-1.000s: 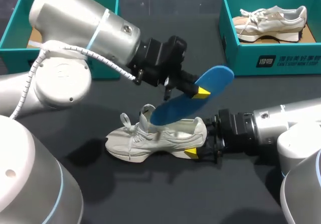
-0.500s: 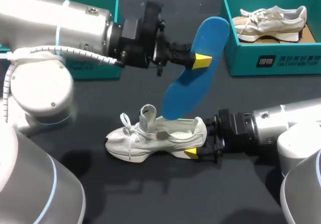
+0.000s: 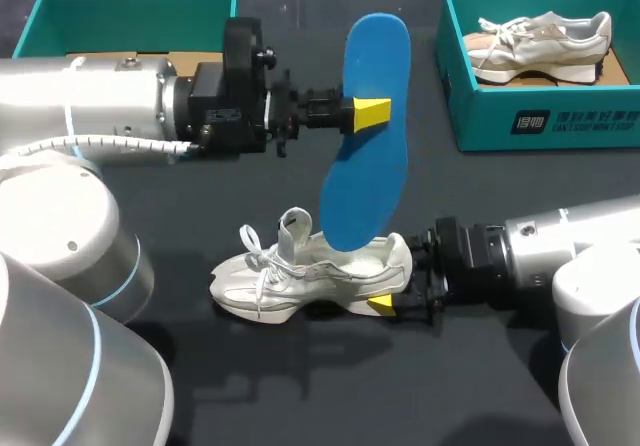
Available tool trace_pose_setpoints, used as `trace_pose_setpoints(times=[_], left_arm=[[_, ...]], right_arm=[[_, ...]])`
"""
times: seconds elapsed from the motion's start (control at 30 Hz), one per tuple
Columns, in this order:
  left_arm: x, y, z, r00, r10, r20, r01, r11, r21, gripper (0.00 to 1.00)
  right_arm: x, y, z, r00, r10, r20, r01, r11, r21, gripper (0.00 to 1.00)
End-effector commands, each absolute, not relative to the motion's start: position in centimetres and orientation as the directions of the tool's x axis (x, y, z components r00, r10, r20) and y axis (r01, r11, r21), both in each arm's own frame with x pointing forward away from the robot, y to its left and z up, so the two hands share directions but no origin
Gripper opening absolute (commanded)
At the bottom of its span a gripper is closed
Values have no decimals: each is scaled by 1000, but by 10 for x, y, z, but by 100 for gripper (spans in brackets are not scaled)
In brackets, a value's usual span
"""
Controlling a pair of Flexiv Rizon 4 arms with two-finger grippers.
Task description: Take the shoe out of the shoebox, open the shoe tongue, remove and reinsert the insole, then place the shoe into the shoebox
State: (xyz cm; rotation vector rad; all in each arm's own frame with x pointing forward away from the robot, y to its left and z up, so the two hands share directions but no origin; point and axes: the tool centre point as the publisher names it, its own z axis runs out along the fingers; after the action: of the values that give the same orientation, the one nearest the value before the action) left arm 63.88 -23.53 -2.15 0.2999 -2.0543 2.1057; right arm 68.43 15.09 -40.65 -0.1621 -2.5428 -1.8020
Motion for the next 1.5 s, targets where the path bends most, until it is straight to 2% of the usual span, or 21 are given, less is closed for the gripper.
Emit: trace_pose_setpoints(times=[0.03,0.5,0.83,1.3,1.5], left_arm=[[624,-203,-10,-960,-27,278,-276,-58,-959,0],[627,-182,-9,-960,-44,276,-275,-8,-961,0],[614,-177,-54,-946,-18,323,-323,20,-946,0],[610,-175,-61,-945,7,326,-326,9,-945,0],[598,-169,-86,-915,-5,404,-403,-74,-912,0]], right_arm=[[684,152,-407,-994,73,77,97,331,939,0],[684,152,-407,-994,73,77,97,331,939,0],[684,152,-407,-994,73,77,97,331,939,0],[684,152,-407,-994,73,77,97,331,939,0],[684,152,-407,-994,73,77,97,331,939,0]])
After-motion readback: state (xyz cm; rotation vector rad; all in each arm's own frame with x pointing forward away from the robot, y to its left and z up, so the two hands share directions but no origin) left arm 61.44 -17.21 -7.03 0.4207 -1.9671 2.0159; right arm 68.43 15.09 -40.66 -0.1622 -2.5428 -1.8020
